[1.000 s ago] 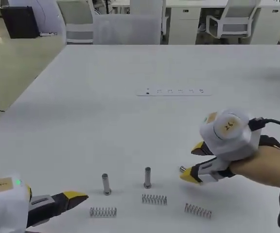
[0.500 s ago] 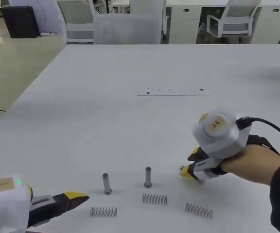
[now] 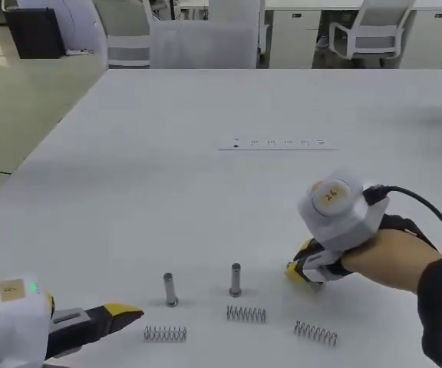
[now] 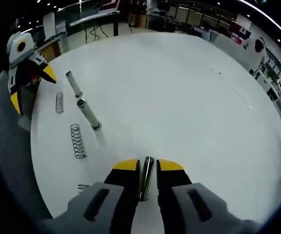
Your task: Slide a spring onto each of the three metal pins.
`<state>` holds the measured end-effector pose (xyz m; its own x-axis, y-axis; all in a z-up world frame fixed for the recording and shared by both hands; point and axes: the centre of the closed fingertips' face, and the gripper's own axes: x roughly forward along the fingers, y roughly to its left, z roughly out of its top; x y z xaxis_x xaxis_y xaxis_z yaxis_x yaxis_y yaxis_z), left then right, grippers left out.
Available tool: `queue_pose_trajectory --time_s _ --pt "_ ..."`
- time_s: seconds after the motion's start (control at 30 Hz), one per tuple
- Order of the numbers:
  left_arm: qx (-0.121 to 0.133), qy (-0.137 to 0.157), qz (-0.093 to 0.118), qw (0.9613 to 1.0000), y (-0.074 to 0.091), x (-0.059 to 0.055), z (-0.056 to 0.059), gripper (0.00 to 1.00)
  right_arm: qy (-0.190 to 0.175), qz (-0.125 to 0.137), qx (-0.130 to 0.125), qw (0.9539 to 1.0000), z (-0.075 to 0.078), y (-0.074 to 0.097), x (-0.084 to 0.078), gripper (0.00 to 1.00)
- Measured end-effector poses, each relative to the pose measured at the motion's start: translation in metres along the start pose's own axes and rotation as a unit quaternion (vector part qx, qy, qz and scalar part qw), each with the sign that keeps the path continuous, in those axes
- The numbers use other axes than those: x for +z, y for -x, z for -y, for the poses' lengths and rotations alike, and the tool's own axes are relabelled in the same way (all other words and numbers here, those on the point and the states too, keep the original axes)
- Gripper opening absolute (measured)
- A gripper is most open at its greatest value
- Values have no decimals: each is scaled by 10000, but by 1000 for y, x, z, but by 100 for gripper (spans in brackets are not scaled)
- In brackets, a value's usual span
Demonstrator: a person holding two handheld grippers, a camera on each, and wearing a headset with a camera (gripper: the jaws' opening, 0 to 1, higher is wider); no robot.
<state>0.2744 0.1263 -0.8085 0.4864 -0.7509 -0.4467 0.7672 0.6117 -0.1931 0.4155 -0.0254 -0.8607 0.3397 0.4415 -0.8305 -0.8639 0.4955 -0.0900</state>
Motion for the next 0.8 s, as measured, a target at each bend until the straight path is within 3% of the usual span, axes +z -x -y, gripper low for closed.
queue_pose_trajectory --time_s 0.8 --pt "2 7 -11 10000 0 0 0 55 -599 -6 68 9982 -1 0 -3 5"
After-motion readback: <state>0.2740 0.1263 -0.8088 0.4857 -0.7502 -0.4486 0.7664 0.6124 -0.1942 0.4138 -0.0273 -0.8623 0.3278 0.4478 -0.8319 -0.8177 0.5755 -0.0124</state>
